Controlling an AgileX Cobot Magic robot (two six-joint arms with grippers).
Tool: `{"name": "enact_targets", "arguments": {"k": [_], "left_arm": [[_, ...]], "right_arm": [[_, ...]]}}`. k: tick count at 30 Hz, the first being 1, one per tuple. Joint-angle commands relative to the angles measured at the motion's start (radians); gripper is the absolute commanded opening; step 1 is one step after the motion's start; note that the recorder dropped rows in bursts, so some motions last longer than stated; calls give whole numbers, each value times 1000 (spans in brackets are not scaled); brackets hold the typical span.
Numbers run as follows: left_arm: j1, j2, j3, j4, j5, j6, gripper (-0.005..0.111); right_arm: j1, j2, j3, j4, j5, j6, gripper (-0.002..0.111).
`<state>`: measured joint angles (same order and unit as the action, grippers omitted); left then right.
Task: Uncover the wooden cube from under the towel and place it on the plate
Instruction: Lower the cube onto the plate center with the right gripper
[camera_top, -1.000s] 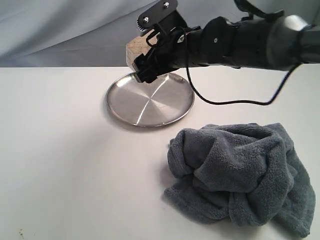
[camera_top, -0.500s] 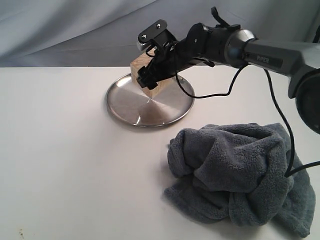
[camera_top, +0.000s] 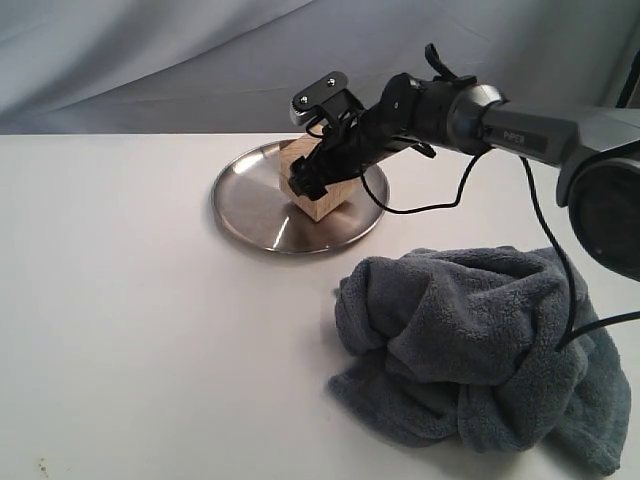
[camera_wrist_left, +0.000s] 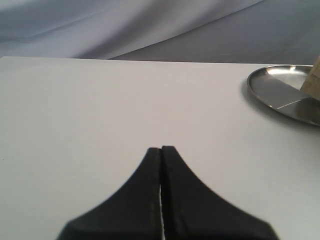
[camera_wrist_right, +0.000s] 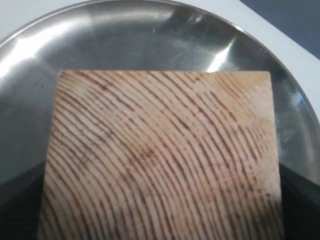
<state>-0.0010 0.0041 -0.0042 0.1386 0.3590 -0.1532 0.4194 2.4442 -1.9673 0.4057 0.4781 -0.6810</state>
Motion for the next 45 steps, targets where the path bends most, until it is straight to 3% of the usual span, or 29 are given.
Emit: {"name": "enact_targets", "arguments": {"k": [1,25,29,35,45], "left_arm": [[-3,-4,4,-1,-15,-1,0],[-3,-4,4,-1,-15,-1,0],[-3,-4,4,-1,-15,-1,0],[-3,-4,4,-1,-15,-1,0],[-3,-4,4,-1,-15,-1,0]], "right_arm": [[-3,-8,-13,39,-50,12,0],[-1,-8,-13,101,-62,20,1],[-1,-8,-13,101,-43,27,21],[-1,-8,-13,82,-45,27,102],[1,-8,-13,82,-41,24,105]]}}
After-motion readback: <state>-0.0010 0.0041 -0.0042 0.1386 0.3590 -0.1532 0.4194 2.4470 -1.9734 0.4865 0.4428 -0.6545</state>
